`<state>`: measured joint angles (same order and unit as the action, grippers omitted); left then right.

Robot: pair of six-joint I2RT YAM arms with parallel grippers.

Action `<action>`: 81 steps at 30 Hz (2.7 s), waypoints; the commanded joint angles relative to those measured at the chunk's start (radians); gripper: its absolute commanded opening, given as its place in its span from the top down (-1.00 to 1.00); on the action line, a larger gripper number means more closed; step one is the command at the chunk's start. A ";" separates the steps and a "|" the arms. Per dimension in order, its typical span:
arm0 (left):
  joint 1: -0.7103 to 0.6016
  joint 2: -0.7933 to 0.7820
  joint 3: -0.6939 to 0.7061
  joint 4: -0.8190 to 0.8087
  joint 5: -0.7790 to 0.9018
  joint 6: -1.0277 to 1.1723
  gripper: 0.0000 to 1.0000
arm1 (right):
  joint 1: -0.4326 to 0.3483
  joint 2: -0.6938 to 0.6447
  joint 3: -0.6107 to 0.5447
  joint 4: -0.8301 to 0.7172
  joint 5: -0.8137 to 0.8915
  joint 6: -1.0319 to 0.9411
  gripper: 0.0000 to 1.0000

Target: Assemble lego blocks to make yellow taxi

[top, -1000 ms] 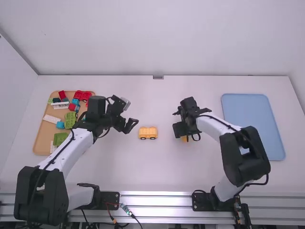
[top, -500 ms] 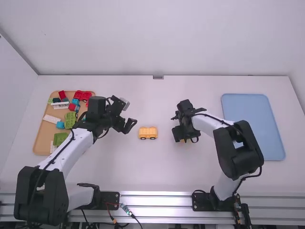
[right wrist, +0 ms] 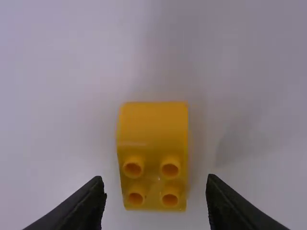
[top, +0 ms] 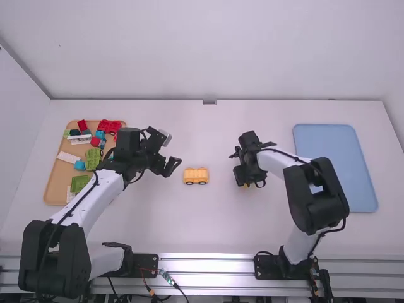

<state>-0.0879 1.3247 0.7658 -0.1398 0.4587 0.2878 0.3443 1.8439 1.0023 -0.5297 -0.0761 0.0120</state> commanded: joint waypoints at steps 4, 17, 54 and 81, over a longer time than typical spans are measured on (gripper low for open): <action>0.003 -0.025 0.026 -0.002 0.002 0.011 -0.98 | 0.031 0.019 0.019 0.002 0.002 -0.030 -0.06; 0.003 -0.025 0.026 -0.003 0.002 0.011 -0.98 | 0.026 0.019 0.018 0.002 0.002 -0.048 0.35; 0.003 -0.025 0.026 -0.046 0.005 0.083 -0.99 | 0.042 0.053 0.075 0.019 -0.007 -0.829 0.45; 0.002 -0.025 0.026 -0.089 0.013 0.229 -0.98 | 0.049 0.216 0.255 -0.156 0.020 -1.266 0.27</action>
<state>-0.0879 1.3243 0.7658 -0.2249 0.4591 0.4950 0.3912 2.0190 1.2575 -0.6922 -0.0826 -1.2381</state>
